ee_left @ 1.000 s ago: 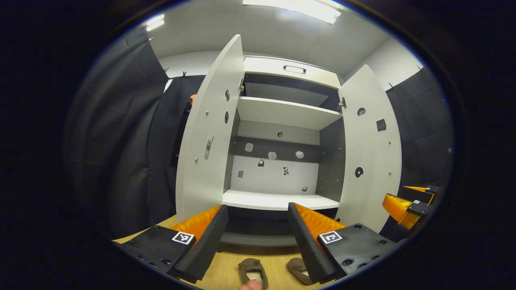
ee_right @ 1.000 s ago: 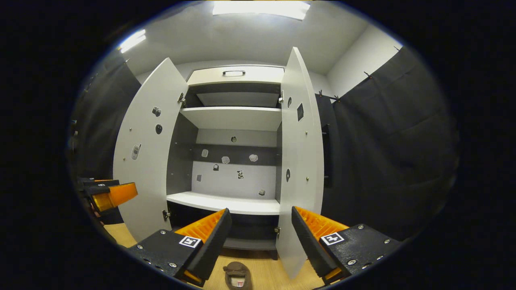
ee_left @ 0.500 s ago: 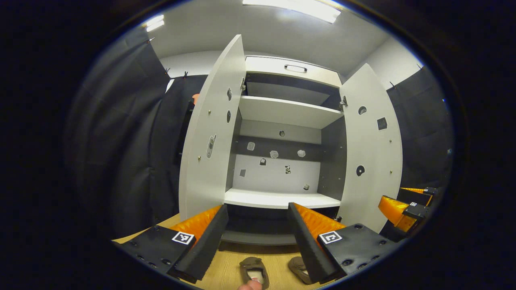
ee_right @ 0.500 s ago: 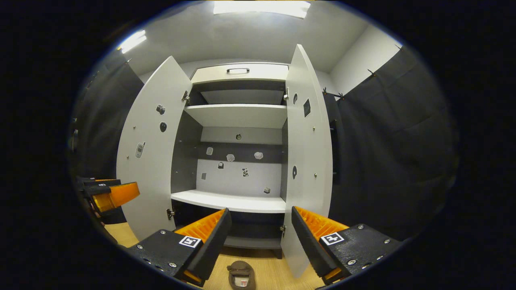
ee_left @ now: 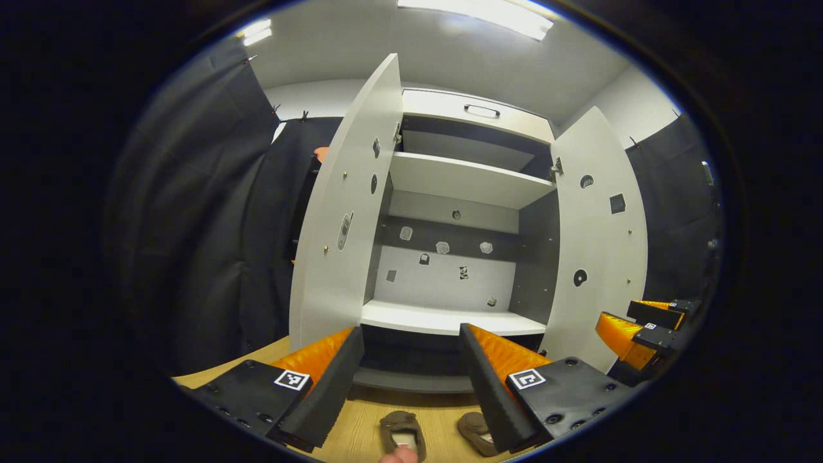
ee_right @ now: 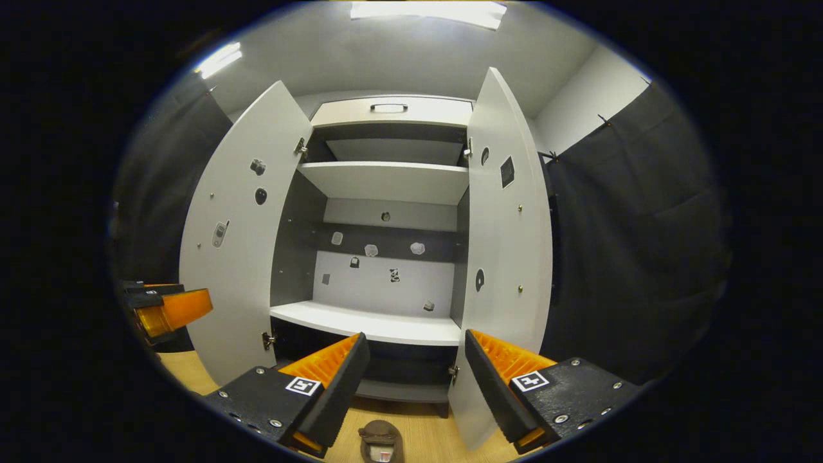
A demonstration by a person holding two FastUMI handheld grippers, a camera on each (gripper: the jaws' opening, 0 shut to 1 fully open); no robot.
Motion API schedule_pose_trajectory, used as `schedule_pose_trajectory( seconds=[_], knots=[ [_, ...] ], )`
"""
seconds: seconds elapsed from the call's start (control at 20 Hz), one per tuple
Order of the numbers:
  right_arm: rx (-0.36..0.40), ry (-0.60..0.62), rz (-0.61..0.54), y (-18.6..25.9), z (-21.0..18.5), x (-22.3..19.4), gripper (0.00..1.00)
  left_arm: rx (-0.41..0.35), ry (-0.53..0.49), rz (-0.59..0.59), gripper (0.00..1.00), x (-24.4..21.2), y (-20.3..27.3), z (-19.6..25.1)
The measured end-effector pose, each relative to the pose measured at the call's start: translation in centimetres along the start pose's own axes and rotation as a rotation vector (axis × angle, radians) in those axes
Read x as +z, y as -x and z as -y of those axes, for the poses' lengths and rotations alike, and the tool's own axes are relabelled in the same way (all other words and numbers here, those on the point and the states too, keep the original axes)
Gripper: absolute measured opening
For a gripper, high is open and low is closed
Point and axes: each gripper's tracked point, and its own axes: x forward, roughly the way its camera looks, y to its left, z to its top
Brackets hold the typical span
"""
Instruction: Grab one shoe with the right hand and put it into the shoe cabinet, grab the other shoe with the left hand and put it into the shoe cabinet; then close the right door with the right hand and the left door with the left hand.
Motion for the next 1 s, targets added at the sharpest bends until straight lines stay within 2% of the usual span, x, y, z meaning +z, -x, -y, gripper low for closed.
schedule_pose_trajectory(
  seconds=[0.15,0.25,0.45,0.5,0.55,0.7,0.75,1.0],
  knots=[
    [0.03,-0.009,-0.067,-1.7,-0.7,-3.0,0.92,0.003,-0.011,-0.003,0.94,-0.1,0.0,-0.2],
    [0.052,-0.029,-0.124,-3.0,-1.3,-5.8,0.93,0.009,-0.018,-0.006,0.96,-0.2,0.0,-0.4],
    [0.08,-0.004,-0.279,-4.8,-2.4,-13.8,0.93,0.024,-0.026,-0.006,0.96,-0.3,0.1,-0.8],
    [0.085,0.019,-0.316,-4.9,-2.5,-15.9,0.93,0.025,-0.022,-0.008,0.94,-0.4,0.2,-0.8],
    [0.091,0.042,-0.357,-4.8,-2.6,-18.1,0.93,0.026,-0.02,-0.012,0.96,-0.5,0.2,-1.0],
    [0.113,0.075,-0.495,-3.6,-2.9,-24.4,0.93,0.038,-0.022,-0.012,0.96,-0.6,0.2,-1.5],
    [0.122,0.081,-0.542,-3.2,-3.1,-26.5,0.92,0.041,-0.022,-0.011,0.94,-0.5,0.2,-1.6],
    [0.134,0.122,-0.719,-1.0,-2.3,-33.6,0.92,0.052,-0.024,-0.018,0.96,-0.9,-0.1,-2.0]
  ],
)
